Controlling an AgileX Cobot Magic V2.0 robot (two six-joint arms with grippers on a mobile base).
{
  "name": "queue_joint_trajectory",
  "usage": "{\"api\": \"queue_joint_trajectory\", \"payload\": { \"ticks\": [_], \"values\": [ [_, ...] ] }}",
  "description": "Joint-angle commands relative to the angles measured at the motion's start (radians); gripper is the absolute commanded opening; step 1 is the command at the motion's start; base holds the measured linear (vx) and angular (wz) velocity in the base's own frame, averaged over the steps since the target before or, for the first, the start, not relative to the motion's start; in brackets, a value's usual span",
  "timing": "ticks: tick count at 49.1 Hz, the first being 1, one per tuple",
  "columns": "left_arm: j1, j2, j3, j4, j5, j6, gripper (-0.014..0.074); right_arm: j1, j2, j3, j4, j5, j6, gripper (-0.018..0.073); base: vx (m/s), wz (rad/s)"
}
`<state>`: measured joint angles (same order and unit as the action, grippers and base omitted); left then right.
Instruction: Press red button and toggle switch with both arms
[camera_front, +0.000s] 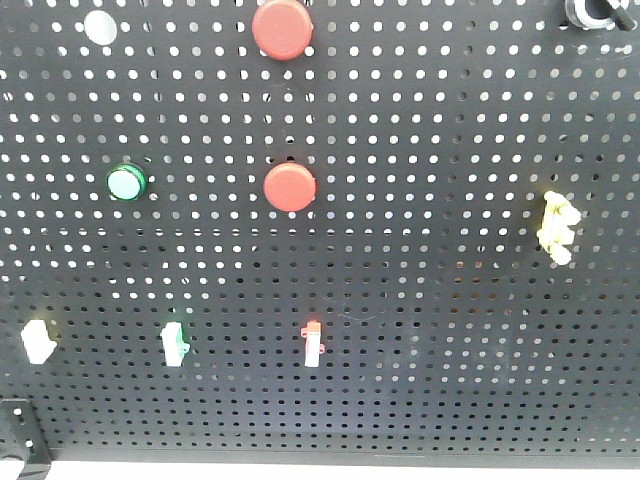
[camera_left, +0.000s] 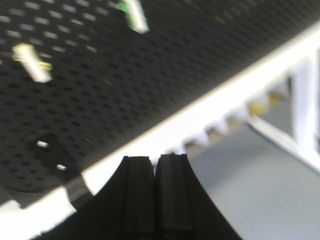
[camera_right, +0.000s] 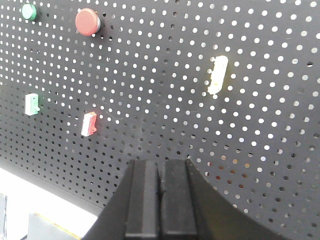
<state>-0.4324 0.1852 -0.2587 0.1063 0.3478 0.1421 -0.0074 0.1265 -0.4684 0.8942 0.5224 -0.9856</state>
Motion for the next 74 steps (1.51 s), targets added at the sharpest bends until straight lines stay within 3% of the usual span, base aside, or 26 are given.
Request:
{"api": "queue_joint_trajectory", "payload": {
  "ticks": [1,7,13,18,63,66,69,74],
  "values": [
    [0.100,-0.050,0.068,-0.087,-0.250,-0.002,0.0001,-0.007,0.014,-0.024,0.027,-0.056,-0.001,-0.0003,0.00,0.01],
    [0.243,-0.156,0.210,-0.226,-0.303,-0.003,0.0001,-0.007,0.014,-0.024,0.027,-0.056,-0.001,-0.0003,0.00,0.01],
    [0.313,-0.218,0.304,-0.249,-0.342,-0.003,0.0001,-0.007,0.015,-0.024,0.027,-0.055,-0.001,-0.0003,0.00,0.00],
    [0.313,-0.214,0.321,-0.222,-0.313,-0.003,0.0001,-0.007,0.014,-0.024,0.027,-0.057,-0.001,-0.0003,0.00,0.00],
    [0.311,-0.213,0.321,-0.224,-0.292,-0.003,0.0001,-0.007,0.017,-0.024,0.010,-0.067,0.013,-0.0003,0.00,0.00],
    [0.311,-0.213,0.321,-0.224,-0.292,-0.003,0.0001,-0.008,0.018,-0.019,-0.052,-0.056,0.081,-0.0003,0.00,0.00],
    [0.311,-0.213,0.321,-0.224,-0.292,-0.003,0.0001,-0.009,0.017,0.002,-0.173,-0.065,0.180,-0.0003,0.00,0.00],
    [0.311,-0.213,0.321,-0.224,-0.292,-0.003,0.0001,-0.010,0.017,0.078,-0.462,-0.113,0.432,-0.0003,0.00,0.00]
  ]
}}
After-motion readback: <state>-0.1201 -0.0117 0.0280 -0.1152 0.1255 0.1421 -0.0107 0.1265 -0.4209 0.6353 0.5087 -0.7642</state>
